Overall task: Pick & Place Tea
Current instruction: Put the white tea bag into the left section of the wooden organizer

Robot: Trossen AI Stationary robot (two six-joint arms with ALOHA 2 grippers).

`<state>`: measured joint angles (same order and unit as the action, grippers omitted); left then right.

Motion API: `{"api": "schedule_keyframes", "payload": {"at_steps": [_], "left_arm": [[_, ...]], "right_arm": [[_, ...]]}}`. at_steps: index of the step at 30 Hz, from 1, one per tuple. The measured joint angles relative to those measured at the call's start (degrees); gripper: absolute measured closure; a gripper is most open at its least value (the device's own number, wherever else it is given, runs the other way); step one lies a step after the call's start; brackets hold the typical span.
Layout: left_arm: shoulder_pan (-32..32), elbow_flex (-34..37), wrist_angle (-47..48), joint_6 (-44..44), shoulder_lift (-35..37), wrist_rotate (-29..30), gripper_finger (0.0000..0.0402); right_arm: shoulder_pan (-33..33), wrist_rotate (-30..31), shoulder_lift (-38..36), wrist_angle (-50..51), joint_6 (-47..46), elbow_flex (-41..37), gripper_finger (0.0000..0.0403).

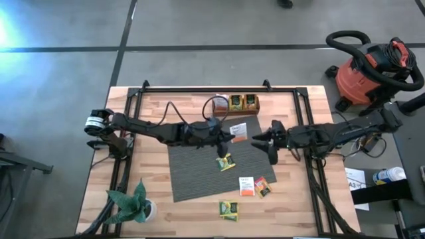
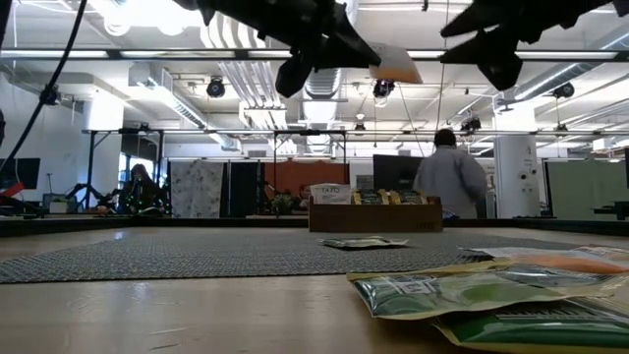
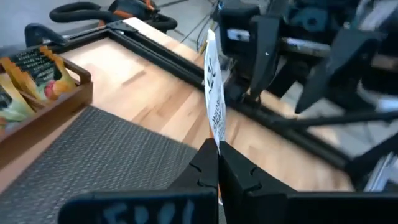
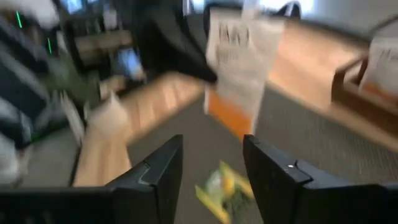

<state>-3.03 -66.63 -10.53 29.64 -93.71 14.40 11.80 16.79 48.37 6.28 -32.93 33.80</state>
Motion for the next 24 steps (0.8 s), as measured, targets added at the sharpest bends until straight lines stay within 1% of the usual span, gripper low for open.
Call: {"api": "schedule_keyframes", "payload": {"at_steps": [1, 3, 5, 9, 13, 16, 19, 24], "left_arm": [[-0.1, 0.0, 0.9, -1.6, 0.0, 0.0, 0.0401], [-0.2, 0.0, 3.0, -4.5, 0.0, 0.0, 0.0401], [-0.2, -0.1, 5.2, -6.2, 0.0, 0.0, 0.0401], [-0.2, -0.1, 7.9, -9.6, 0.0, 1.4, 0.0401], [-0.2, -0.1, 10.2, -13.2, 0.0, 3.0, 0.0401], [-0.1, -0.1, 11.5, -17.0, 0.1, 4.7, 0.0401], [0.1, -0.2, 13.0, -20.6, 0.1, 6.1, 0.0401], [1.3, 0.2, 13.7, -24.0, 0.1, 6.3, 0.0401]], "right_arm": [[-0.8, -2.2, 0.3, 3.4, 0.8, 1.3, 0.0238], [-2.2, -3.9, 1.7, 9.5, 4.1, 4.7, 0.0240], [-3.4, -4.0, 3.5, 15.5, 9.1, 8.4, 0.0242], [-6.6, -4.0, 8.5, 22.7, 18.9, 17.3, 0.0247], [-10.5, -6.2, 16.0, 29.9, 29.0, 26.2, 0.0251], [-13.3, -8.1, 22.1, 34.3, 35.7, 32.6, 0.0252], [-15.4, -9.4, 27.6, 37.2, 40.4, 38.4, 0.0252], [-18.6, -15.2, 34.2, 39.0, 44.7, 46.3, 0.0251]]}}
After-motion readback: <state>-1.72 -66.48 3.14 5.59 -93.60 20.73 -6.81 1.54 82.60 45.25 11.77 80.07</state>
